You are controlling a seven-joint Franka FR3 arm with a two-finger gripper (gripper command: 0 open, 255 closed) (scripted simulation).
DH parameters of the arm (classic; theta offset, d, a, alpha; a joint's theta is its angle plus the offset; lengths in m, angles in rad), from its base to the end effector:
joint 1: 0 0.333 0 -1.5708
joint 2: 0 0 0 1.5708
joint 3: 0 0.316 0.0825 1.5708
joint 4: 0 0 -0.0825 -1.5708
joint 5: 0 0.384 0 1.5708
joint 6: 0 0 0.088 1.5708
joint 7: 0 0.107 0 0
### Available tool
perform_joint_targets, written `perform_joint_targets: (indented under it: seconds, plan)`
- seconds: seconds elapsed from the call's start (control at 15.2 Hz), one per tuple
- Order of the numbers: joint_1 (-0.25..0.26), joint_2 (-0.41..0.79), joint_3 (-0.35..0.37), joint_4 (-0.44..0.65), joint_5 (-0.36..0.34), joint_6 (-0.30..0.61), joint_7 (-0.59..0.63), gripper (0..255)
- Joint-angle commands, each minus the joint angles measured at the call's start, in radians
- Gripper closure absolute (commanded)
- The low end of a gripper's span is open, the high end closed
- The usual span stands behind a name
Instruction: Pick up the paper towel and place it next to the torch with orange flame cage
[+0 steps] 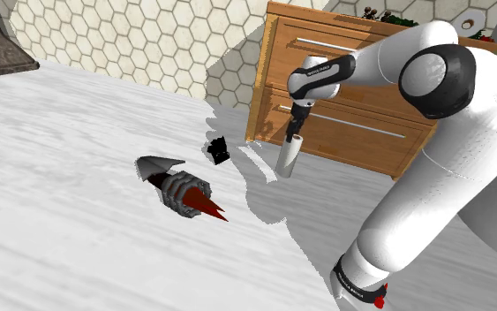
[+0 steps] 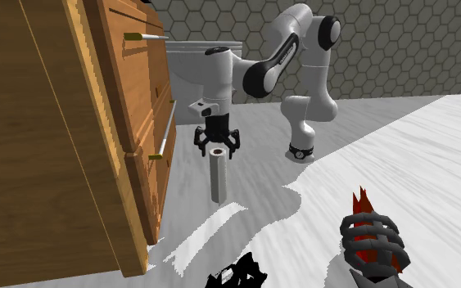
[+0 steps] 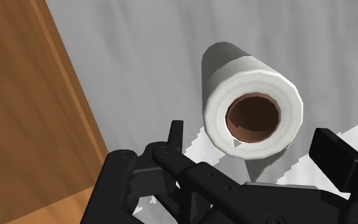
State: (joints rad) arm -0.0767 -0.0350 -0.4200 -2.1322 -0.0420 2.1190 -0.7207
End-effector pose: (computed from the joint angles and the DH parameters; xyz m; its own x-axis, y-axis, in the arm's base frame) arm 0.4693 -0.2579 0.4234 0.9700 0.2432 -0.0005 0.2431 -0.9696 0.0288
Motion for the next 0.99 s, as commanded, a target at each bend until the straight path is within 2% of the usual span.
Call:
perform_joint_targets:
  seconds: [0.0, 0.59, 0.66, 0.92]
  plan:
    - [-0.001, 0.016, -0.002, -0.014, 0.007, 0.029, -0.007, 0]
    - [-0.002, 0.027, -0.003, -0.025, 0.012, 0.05, -0.01, 0]
    - [-0.002, 0.027, -0.003, -0.025, 0.012, 0.05, -0.01, 255]
    - [-0.002, 0.027, -0.003, -0.025, 0.012, 0.05, -0.01, 255]
